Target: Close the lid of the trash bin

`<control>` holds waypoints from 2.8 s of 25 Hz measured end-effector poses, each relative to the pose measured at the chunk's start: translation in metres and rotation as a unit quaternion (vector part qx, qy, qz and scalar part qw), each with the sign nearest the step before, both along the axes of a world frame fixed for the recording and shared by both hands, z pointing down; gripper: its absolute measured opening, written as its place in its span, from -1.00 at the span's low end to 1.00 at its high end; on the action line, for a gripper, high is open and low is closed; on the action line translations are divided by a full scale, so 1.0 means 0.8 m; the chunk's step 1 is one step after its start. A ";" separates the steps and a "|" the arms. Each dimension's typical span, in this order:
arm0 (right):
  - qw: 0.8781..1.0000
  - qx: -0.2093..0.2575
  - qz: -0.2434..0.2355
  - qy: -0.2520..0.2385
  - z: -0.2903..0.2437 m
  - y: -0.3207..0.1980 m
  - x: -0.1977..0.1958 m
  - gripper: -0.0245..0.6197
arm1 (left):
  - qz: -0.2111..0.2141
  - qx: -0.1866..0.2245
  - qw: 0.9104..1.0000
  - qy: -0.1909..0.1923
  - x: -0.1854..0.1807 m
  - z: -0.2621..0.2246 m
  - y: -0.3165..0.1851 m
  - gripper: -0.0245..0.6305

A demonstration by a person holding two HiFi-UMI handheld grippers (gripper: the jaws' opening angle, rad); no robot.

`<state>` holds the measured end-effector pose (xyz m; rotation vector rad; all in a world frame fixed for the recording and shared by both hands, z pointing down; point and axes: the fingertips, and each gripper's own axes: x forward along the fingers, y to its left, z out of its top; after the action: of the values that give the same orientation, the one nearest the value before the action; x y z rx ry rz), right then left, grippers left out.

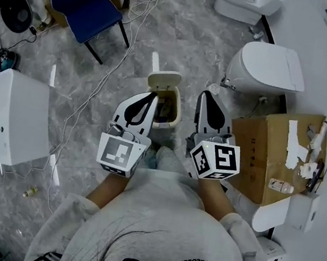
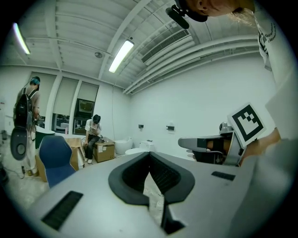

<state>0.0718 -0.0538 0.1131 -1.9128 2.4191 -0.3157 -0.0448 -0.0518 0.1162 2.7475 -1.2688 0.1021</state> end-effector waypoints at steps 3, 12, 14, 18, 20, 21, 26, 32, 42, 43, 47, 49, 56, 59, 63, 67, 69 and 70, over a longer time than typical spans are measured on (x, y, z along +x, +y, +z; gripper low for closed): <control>1.000 -0.002 -0.027 0.013 0.003 -0.022 -0.009 -0.82 | -0.027 0.000 1.000 0.009 -0.004 0.004 -0.020 -0.86; 0.992 0.013 -0.105 0.069 0.019 -0.088 -0.045 -0.82 | -0.069 -0.020 0.997 -0.023 -0.011 0.034 -0.079 -0.86; 0.990 0.015 -0.116 0.074 0.028 -0.095 -0.045 -0.82 | -0.078 -0.016 0.997 -0.020 -0.009 0.042 -0.088 -0.86; 0.988 0.018 -0.129 0.086 0.049 -0.108 -0.047 -0.82 | -0.091 -0.007 0.996 -0.009 -0.008 0.060 -0.108 -0.86; 0.986 0.020 -0.136 0.095 0.061 -0.114 -0.045 -0.82 | -0.094 -0.002 0.996 -0.003 -0.005 0.071 -0.118 -0.86; 0.985 0.020 -0.138 0.100 0.067 -0.117 -0.042 -0.82 | -0.091 -0.006 0.996 -0.011 -0.003 0.080 -0.122 -0.86; 0.983 0.016 -0.142 0.118 0.102 -0.127 -0.033 -0.82 | -0.081 -0.017 0.996 -0.036 0.000 0.123 -0.133 -0.86; 0.982 0.010 -0.133 0.130 0.135 -0.143 -0.018 -0.82 | -0.081 -0.008 0.996 -0.034 0.006 0.156 -0.147 -0.86; 0.981 -0.002 -0.135 0.138 0.179 -0.156 -0.025 -0.82 | -0.068 -0.012 0.996 -0.058 0.009 0.196 -0.162 -0.86; 0.981 -0.003 -0.136 0.139 0.185 -0.157 -0.024 -0.82 | -0.067 -0.016 0.996 -0.062 0.009 0.203 -0.162 -0.86; 0.980 -0.008 -0.140 0.142 0.207 -0.158 -0.023 -0.82 | -0.072 0.002 0.997 -0.043 0.012 0.213 -0.172 -0.86; 0.980 -0.010 -0.141 0.144 0.218 -0.161 -0.022 -0.82 | -0.070 0.006 0.997 -0.040 0.014 0.221 -0.174 -0.86; 0.977 -0.004 -0.149 0.150 0.253 -0.174 -0.020 -0.82 | -0.067 -0.011 0.997 -0.040 0.017 0.266 -0.178 -0.86; 0.978 0.008 -0.149 0.146 0.260 -0.180 -0.019 -0.82 | -0.069 -0.014 0.997 -0.037 0.019 0.280 -0.182 -0.86; 0.977 0.014 -0.151 0.147 0.280 -0.186 -0.014 -0.82 | -0.069 -0.012 0.997 -0.044 0.021 0.299 -0.188 -0.86; 0.975 0.000 -0.157 0.159 0.305 -0.186 -0.007 -0.82 | -0.066 -0.010 0.996 -0.053 0.025 0.320 -0.190 -0.86; 0.973 0.000 -0.163 0.166 0.317 -0.188 -0.008 -0.82 | -0.066 -0.011 0.996 -0.056 0.023 0.330 -0.193 -0.86; 0.972 0.003 -0.165 0.168 0.321 -0.190 -0.010 -0.82 | -0.066 -0.012 0.996 -0.056 0.022 0.336 -0.194 -0.86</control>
<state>0.0641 -0.2054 0.3703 -1.6679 2.9544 0.0127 -0.0269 -0.2069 0.3851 2.6632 -1.4619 0.2607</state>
